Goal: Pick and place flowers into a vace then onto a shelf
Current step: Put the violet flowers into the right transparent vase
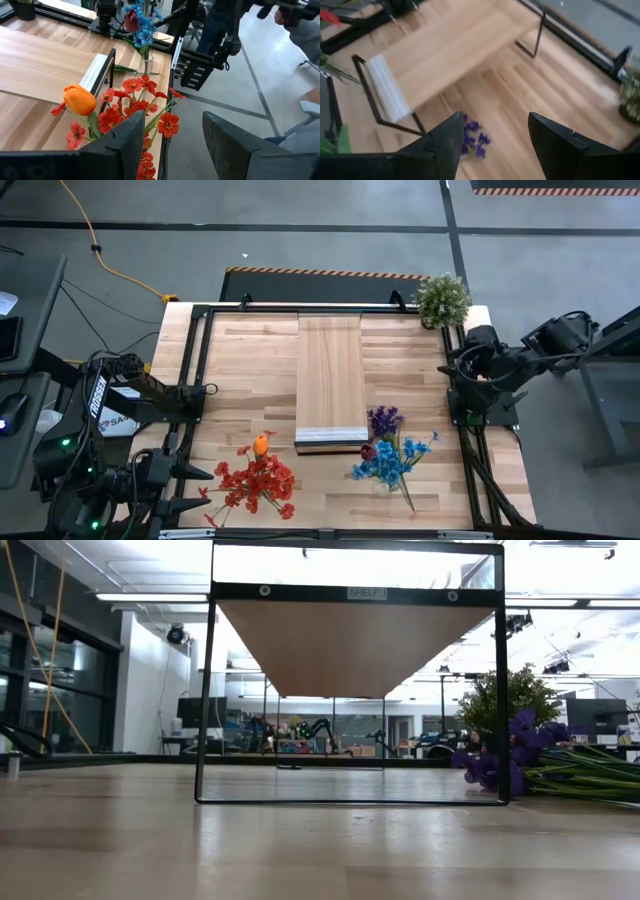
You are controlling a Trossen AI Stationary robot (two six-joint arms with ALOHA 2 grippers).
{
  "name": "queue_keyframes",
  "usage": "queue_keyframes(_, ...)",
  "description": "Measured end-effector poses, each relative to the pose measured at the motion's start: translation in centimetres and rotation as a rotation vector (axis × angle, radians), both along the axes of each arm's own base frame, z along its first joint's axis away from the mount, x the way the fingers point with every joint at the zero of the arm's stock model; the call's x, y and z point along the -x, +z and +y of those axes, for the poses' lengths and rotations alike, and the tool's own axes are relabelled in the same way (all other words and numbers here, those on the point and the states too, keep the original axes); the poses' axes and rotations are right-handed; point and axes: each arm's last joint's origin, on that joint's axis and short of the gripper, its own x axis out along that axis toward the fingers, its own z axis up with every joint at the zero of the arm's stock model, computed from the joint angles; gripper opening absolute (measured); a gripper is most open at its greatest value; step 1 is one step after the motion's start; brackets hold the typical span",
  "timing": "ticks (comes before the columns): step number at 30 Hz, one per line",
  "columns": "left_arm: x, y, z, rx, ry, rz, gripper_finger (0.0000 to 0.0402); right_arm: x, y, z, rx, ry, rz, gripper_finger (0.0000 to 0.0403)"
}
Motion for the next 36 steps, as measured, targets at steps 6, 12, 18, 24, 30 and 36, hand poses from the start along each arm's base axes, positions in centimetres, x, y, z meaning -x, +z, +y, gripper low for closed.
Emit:
queue_keyframes(6,0.0,0.0,0.0,0.000,0.000,0.000,0.0232,0.1,-2.7,0.0,-0.060,-0.054,0.060,0.0212)
queue_keyframes(12,0.0,0.0,0.0,-0.004,0.000,0.001,0.0232,-0.1,-4.9,0.3,-0.094,-0.084,0.135,0.0217)
queue_keyframes(18,0.0,0.0,0.0,-0.006,0.000,0.002,0.0232,0.2,-6.1,0.2,-0.108,-0.111,0.160,0.0213)
queue_keyframes(24,0.0,0.0,0.0,-0.006,0.001,0.001,0.0232,0.7,-7.0,-0.1,-0.102,-0.115,0.168,0.0213)
queue_keyframes(30,0.0,0.0,0.0,-0.006,0.001,0.001,0.0232,1.1,-8.8,-0.1,-0.153,-0.118,0.248,0.0217)
queue_keyframes(36,0.0,0.0,0.0,-0.006,0.001,0.001,0.0232,1.4,-11.8,0.0,-0.194,-0.148,0.365,0.0212)
